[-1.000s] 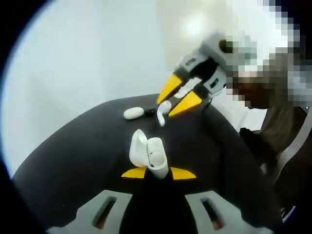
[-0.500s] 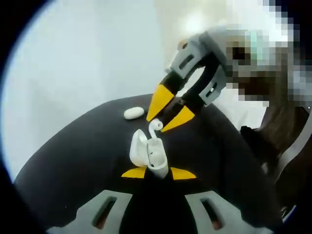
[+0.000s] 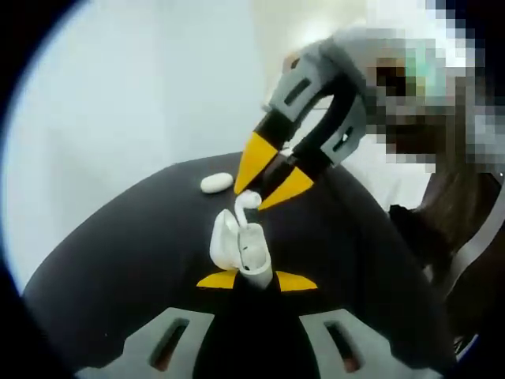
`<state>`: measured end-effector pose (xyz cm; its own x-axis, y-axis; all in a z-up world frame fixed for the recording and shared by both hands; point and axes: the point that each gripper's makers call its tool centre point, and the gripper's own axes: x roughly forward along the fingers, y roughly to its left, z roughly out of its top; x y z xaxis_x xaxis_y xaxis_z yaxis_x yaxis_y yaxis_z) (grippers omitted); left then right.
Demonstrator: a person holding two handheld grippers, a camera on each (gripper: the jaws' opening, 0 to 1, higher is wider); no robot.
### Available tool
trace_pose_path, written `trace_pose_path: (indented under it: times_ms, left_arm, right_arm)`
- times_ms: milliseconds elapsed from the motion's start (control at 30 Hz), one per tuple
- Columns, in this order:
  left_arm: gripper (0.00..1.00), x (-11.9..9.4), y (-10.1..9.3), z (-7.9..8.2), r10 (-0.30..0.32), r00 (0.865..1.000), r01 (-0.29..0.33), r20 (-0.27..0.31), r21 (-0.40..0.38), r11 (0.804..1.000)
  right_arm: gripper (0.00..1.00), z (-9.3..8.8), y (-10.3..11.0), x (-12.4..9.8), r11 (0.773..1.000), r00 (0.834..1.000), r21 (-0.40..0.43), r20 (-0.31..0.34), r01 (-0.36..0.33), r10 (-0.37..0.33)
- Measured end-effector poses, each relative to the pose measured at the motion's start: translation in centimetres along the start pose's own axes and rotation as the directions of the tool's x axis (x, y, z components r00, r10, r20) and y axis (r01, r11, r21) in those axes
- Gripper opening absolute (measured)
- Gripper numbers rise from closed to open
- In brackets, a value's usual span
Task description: Pick up three earphones and place each one into its charging case using tactile feedback, ensure that each earphone is properly inserted and securely positioned inside the case.
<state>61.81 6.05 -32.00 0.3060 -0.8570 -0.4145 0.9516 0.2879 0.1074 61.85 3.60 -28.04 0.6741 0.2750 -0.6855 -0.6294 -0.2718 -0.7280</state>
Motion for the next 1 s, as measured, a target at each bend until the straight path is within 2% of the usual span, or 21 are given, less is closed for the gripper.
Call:
trace_pose_path:
  times_ms: [267, 400, 700, 833, 1000]
  left_arm:
    - [0.14, -0.1, -0.1, 0.0, 0.013, 1.000, -0.013, -0.010, 0.002, 1.000]
    - [0.14, -0.1, -0.2, 0.0, 0.009, 1.000, -0.009, -0.006, -0.002, 1.000]
    - [0.14, 0.1, -1.0, 0.0, 0.008, 1.000, -0.008, -0.007, 0.009, 1.000]
    - [0.14, 0.1, -1.2, 0.1, 0.010, 1.000, -0.010, -0.009, 0.007, 1.000]
    - [0.14, 0.2, -1.5, 0.2, 0.010, 1.000, -0.010, -0.010, 0.007, 1.000]
  right_arm:
    - [0.12, -0.5, 0.7, -0.1, 0.997, 0.995, 0.029, -0.066, -0.068, 0.069]
    - [0.12, -0.6, 0.6, -0.1, 0.996, 0.993, 0.045, -0.087, -0.077, 0.081]
    - [0.12, -0.4, 0.7, 0.3, 0.995, 0.984, 0.025, -0.145, -0.097, 0.100]
    - [0.12, -0.7, 1.2, 0.4, 0.993, 0.974, -0.002, -0.194, -0.120, 0.118]
    - [0.12, -0.3, 1.2, 0.6, 0.994, 0.971, -0.004, -0.211, -0.112, 0.109]
